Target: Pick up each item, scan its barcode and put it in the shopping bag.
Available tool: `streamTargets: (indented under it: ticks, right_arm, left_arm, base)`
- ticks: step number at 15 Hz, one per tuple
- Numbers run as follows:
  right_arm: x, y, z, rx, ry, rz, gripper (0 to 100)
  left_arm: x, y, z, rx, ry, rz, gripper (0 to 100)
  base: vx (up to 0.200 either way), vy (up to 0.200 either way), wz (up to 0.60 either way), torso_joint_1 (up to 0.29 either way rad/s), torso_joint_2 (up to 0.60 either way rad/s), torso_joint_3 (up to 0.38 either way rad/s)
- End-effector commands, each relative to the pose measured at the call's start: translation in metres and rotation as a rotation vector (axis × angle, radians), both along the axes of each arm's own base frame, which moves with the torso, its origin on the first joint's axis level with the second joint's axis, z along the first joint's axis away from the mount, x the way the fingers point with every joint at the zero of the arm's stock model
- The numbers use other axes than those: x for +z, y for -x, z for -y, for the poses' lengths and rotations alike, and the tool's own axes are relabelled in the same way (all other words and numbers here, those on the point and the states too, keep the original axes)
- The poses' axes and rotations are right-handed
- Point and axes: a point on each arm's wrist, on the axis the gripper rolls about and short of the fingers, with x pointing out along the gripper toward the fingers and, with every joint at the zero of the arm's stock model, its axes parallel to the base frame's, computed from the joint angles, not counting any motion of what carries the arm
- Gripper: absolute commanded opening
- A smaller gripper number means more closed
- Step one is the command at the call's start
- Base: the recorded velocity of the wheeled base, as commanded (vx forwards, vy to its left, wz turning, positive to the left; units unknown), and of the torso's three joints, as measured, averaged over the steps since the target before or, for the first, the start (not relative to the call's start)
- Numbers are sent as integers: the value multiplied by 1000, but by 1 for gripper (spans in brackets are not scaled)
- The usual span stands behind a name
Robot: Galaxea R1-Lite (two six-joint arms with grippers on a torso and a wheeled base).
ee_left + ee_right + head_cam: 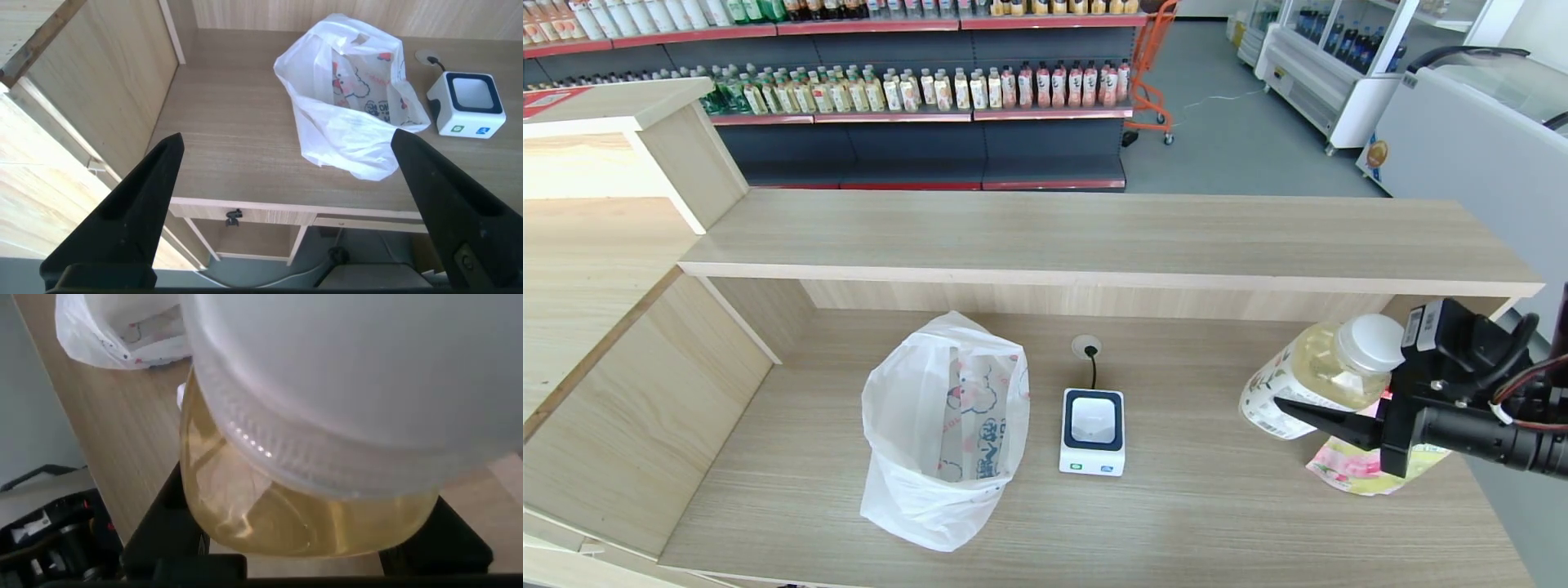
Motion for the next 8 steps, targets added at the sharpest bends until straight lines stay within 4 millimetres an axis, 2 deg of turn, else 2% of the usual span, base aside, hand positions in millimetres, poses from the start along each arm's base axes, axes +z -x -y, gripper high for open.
streamTargets:
  ticks: [1, 8]
  right_arm:
    - [-3, -1, 6, -24, 53, 33, 0]
    - [1, 6, -1, -3, 48, 52, 0]
  left_arm:
    - [0, 0, 0, 0, 0, 0, 100]
    - [0, 0, 0, 0, 0, 0, 100]
  base:
    - [0, 0, 0, 0, 0, 0]
    - [0, 0, 0, 0, 0, 0]
